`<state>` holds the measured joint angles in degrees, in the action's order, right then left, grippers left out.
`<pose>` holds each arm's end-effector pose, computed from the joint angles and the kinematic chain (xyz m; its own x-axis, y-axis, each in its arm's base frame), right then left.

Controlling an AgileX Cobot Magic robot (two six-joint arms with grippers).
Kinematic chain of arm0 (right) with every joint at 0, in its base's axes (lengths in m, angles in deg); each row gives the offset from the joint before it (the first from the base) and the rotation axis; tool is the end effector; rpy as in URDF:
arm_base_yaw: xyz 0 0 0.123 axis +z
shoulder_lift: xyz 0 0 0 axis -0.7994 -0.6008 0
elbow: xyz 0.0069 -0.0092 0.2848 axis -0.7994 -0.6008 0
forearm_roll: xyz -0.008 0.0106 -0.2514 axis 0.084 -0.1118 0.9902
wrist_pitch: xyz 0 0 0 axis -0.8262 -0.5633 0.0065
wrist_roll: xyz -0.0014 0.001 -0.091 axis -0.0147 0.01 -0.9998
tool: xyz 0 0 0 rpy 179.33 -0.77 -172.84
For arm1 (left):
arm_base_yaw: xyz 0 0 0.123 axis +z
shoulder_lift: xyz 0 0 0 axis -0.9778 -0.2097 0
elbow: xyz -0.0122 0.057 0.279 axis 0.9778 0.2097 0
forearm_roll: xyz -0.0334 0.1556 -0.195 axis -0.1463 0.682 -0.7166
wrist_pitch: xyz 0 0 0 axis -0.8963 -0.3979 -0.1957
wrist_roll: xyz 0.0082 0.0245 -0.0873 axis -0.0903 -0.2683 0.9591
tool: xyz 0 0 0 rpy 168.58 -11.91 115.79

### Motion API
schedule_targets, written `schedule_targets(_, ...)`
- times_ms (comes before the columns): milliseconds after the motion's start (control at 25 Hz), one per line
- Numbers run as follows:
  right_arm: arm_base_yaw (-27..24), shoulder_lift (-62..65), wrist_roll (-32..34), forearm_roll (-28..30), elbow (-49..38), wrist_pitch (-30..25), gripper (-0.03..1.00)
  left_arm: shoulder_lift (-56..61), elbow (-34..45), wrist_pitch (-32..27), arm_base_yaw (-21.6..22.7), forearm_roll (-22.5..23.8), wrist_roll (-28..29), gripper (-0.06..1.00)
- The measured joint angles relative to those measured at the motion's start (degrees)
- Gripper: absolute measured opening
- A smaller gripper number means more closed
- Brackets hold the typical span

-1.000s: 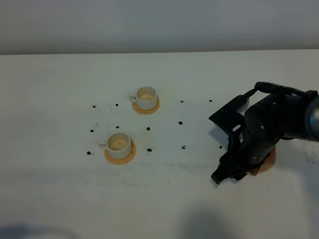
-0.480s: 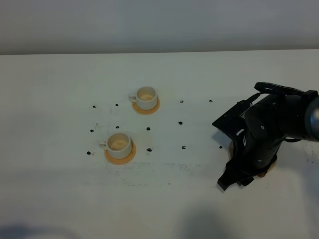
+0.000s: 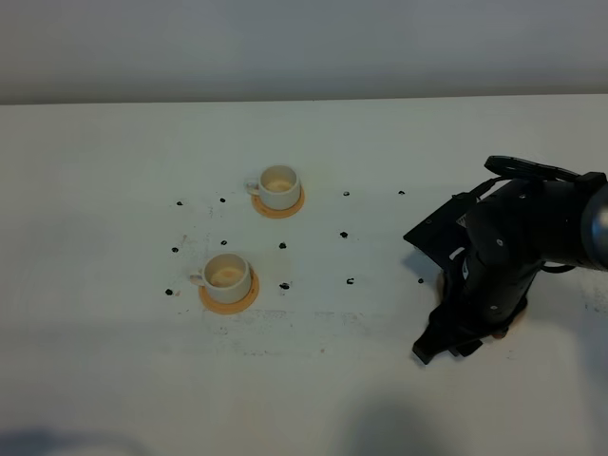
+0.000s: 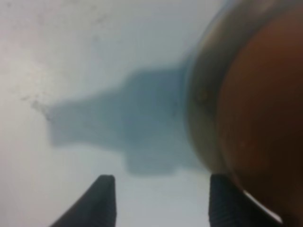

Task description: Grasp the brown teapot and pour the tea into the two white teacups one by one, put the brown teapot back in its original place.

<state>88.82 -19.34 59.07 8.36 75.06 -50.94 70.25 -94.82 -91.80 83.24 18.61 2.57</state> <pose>0.2566 0.1769 0.1448 -0.7222 -0.6891 -0.0590 -0.6849 0.7245 -0.0775 0.0002 0.0033 0.2644 -0.4947 -0.0621 -0.8669 -0.1312 0.9913 0.0039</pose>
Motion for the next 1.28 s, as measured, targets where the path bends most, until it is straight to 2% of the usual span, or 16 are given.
schedule_targets(200, 2.6, 3.6, 0.0, -2.6, 3.0, 0.0, 0.43, 0.0, 0.0, 0.0, 0.0, 0.0, 0.0, 0.57)
schedule_targets(320, 2.5, 6.6, 1.5, -5.0, 4.2, -0.2, 0.43, 0.0, 0.0, 0.0, 0.0, 0.0, 0.0, 0.57)
schedule_targets(400, 1.1, 8.5, 3.8, -6.3, 4.2, -0.5, 0.43, 0.0, 0.0, 0.0, 0.0, 0.0, 0.0, 0.57)
schedule_targets(560, -4.9, 11.6, 9.8, -8.0, 4.2, -2.6, 0.43, 0.0, 0.0, 0.0, 0.0, 0.0, 0.0, 0.57)
schedule_targets(800, -12.9, 12.8, 14.0, -11.8, 2.8, -4.6, 0.43, 0.0, 0.0, 0.0, 0.0, 0.0, 0.0, 0.57)
schedule_targets(1280, -14.2, 6.7, 16.7, -10.8, -0.5, -3.3, 0.43, 0.0, 0.0, 0.0, 0.0, 0.0, 0.0, 0.57)
